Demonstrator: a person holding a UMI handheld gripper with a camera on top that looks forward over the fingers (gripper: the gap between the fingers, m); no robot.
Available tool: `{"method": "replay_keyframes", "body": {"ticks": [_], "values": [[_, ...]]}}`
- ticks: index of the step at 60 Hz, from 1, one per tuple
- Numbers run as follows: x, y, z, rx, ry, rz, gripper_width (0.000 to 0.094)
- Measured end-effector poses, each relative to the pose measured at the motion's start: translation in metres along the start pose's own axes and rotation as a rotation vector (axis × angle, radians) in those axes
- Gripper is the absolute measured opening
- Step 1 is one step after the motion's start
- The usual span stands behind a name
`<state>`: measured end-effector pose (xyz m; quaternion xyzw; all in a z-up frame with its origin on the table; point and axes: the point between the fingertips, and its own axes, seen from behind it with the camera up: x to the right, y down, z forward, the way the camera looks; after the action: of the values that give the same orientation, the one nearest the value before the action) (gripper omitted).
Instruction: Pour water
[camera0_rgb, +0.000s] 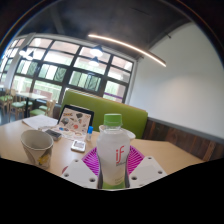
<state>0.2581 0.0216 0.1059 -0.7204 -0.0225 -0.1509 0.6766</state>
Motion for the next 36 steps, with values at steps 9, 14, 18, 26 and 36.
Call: {"method": "replay_keyframes", "body": {"ticks": [9, 14, 18, 26, 36], "values": [[-0.033, -0.052, -0.006, 0.038, 0.042, -0.586, 0.0295], [-0.054, -0.075, -0.001, 0.073, 0.074, -1.005, 0.0294], [-0.074, -0.083, -0.003, 0.102, 0.096, -1.358, 0.0296], [-0.096, -0.084, -0.002, 0.166, 0.103, -1.878, 0.0298], [-0.104, -0.099, -0.004, 0.201, 0.076, -2.166, 0.0301]]}}
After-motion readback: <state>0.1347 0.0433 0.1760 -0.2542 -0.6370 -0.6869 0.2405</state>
